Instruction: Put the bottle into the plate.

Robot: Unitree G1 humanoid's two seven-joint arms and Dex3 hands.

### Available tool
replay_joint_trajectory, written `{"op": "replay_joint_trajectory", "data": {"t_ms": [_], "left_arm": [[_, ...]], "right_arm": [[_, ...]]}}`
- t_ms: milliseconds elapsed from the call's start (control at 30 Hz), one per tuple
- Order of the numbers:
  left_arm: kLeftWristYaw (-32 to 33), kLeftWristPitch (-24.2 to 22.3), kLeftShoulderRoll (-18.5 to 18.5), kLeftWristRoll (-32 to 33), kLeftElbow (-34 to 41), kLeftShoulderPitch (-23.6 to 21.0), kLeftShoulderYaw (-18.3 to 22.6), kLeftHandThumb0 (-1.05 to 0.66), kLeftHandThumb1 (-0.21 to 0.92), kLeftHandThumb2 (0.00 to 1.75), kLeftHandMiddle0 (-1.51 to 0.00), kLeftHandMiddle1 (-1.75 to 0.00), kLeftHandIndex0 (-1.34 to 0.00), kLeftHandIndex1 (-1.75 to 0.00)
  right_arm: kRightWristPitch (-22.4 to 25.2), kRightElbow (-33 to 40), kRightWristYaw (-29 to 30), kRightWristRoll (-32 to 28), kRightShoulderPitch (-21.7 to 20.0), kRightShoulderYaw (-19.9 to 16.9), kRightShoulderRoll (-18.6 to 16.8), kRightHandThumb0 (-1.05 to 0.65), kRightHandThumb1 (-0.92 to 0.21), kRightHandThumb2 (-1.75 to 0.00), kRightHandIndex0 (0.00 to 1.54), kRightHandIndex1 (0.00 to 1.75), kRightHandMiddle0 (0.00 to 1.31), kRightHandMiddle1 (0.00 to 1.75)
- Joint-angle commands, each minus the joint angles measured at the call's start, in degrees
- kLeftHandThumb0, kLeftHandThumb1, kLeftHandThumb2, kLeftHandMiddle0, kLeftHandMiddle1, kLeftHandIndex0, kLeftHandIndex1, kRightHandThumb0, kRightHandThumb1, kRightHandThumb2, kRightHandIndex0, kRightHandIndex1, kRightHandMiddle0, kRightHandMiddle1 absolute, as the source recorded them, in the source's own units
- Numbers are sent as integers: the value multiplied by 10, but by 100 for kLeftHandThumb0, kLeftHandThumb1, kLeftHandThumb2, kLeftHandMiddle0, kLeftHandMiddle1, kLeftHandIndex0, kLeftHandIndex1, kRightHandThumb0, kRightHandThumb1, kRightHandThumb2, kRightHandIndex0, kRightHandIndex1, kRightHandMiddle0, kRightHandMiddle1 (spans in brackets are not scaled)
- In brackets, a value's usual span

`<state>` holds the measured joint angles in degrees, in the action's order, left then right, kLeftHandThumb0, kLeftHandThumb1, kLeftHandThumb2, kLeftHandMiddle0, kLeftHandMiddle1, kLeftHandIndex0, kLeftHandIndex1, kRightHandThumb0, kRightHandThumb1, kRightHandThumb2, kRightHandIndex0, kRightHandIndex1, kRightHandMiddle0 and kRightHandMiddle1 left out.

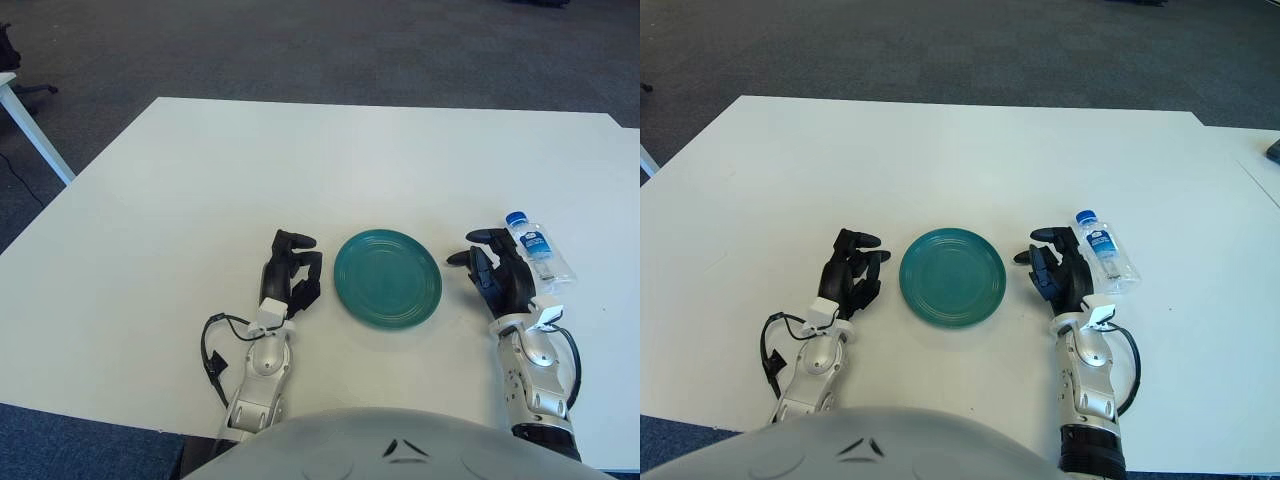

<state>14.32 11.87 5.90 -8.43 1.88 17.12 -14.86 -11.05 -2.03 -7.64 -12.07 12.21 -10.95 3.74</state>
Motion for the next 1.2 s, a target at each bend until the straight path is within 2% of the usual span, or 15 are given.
{"op": "replay_joint_trajectory", "data": {"t_ms": [0,1167], "left_arm": [[3,-15,17,1,-11,9,3,-35,92,52,-56,-105,-19,-175],[3,-17,15,2,-19,7,7,-35,92,52,-53,-105,-19,-175]], "right_arm": [[22,-15,4,1,10,-1,-2,-1,-92,-41,45,146,11,163],[19,-11,11,5,9,2,-5,-1,-92,-41,45,146,11,163]]}}
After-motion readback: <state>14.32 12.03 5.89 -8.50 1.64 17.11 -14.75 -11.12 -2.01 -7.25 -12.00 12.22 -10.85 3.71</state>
